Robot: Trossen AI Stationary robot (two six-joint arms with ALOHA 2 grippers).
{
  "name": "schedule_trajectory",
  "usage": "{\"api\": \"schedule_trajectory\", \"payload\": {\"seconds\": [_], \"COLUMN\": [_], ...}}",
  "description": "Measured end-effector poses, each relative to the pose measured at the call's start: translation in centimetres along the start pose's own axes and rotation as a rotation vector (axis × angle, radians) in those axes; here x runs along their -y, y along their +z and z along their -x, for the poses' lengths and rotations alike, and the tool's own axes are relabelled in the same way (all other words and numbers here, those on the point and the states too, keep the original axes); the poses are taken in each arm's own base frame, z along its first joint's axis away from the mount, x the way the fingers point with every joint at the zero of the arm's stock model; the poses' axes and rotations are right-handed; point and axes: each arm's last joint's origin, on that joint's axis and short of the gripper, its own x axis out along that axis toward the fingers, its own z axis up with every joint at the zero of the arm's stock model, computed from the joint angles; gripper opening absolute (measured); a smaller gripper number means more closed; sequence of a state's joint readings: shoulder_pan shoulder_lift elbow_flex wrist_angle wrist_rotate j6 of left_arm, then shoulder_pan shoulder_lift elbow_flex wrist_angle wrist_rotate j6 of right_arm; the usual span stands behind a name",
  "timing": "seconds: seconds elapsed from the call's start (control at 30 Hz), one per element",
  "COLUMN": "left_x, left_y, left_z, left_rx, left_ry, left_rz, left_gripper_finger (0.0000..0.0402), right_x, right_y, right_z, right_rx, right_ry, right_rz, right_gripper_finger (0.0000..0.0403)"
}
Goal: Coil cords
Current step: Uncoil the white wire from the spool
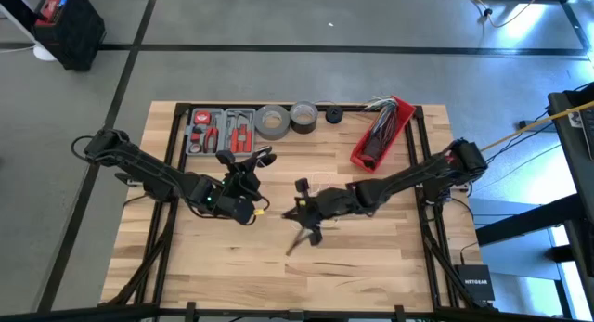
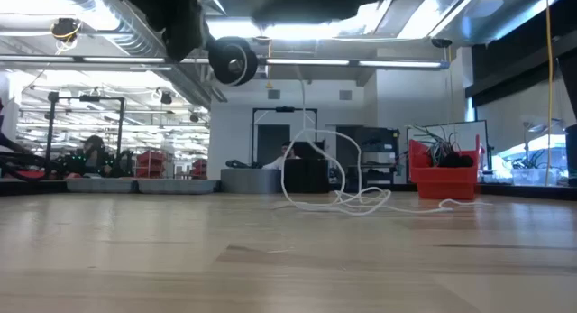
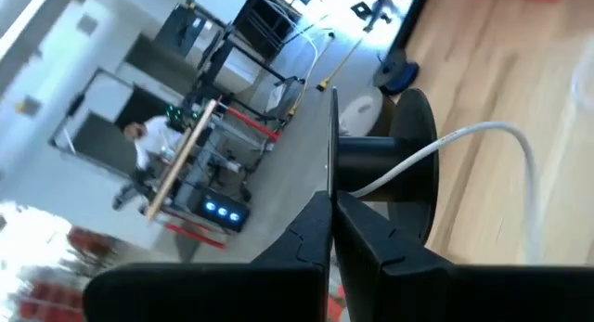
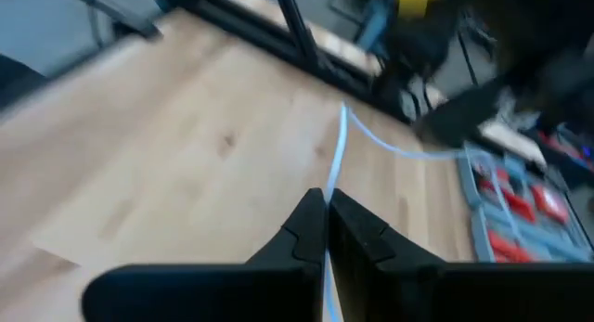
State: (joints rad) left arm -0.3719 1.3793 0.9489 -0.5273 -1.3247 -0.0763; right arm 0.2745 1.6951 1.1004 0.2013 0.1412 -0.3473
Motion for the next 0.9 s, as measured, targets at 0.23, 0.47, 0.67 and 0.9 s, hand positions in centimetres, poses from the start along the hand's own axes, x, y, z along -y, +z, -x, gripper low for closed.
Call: {"api": "schedule_trajectory", "payload": {"seconds": [0.23, 0.47, 0.67, 0.9], "left_x": [-1.8, -4.2, -4.8, -4.8], "left_y": [0.8, 0.8, 0.5, 0.5], "left_z": [1.1, 4.4, 6.2, 6.3], "left_rx": [0.053, 0.15, 0.2, 0.204], "left_ry": [-0.021, -0.112, -0.169, -0.171], "left_rz": [0.184, 0.303, 0.3, 0.289], "left_gripper_finger": [0.0005, 0.0005, 0.0005, 0.0005], "right_x": [2.2, 4.6, 5.8, 6.3], "right_y": [-3.9, -7.7, -9.9, -10.2], "right_z": [-1.9, -1.2, -0.1, 0.1], "right_rx": [-0.19, -0.492, -0.69, -0.707], "right_ry": [-0.029, -0.102, -0.17, -0.217], "right_rz": [-0.053, -0.166, -0.275, -0.325], "right_gripper_finger": [0.0012, 0.0012, 0.0012, 0.0012]}}
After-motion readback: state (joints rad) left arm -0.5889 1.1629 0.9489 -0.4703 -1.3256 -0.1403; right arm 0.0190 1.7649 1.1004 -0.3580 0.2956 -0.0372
